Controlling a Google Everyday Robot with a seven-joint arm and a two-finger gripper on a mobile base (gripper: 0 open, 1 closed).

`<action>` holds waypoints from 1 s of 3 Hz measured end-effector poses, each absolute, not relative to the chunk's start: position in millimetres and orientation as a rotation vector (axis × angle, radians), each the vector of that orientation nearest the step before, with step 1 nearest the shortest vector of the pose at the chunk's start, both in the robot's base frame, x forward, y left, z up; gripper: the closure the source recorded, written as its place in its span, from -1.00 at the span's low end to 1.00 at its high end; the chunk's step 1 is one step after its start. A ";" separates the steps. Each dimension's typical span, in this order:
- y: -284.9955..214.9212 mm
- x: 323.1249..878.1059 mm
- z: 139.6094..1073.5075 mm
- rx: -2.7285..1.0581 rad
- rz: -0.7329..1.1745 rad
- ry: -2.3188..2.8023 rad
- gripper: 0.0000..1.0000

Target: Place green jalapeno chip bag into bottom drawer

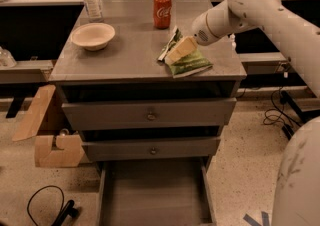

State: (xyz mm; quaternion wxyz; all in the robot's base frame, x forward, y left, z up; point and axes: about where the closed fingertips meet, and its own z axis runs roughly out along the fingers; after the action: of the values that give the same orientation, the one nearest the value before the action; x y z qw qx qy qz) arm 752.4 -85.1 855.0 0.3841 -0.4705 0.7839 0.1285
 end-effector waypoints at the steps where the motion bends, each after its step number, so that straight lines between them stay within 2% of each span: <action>1: -82.4 755.6 840.6 -1.198 0.337 2.021 -0.65; 3: -71.2 736.7 841.7 -1.237 0.341 2.042 0.28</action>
Offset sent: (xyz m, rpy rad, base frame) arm -0.0148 0.0094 -0.0224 -0.0293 0.0804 0.0063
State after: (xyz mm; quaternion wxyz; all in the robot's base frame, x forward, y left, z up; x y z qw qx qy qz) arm 736.7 -71.2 841.7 0.3569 -0.4791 0.7909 0.1321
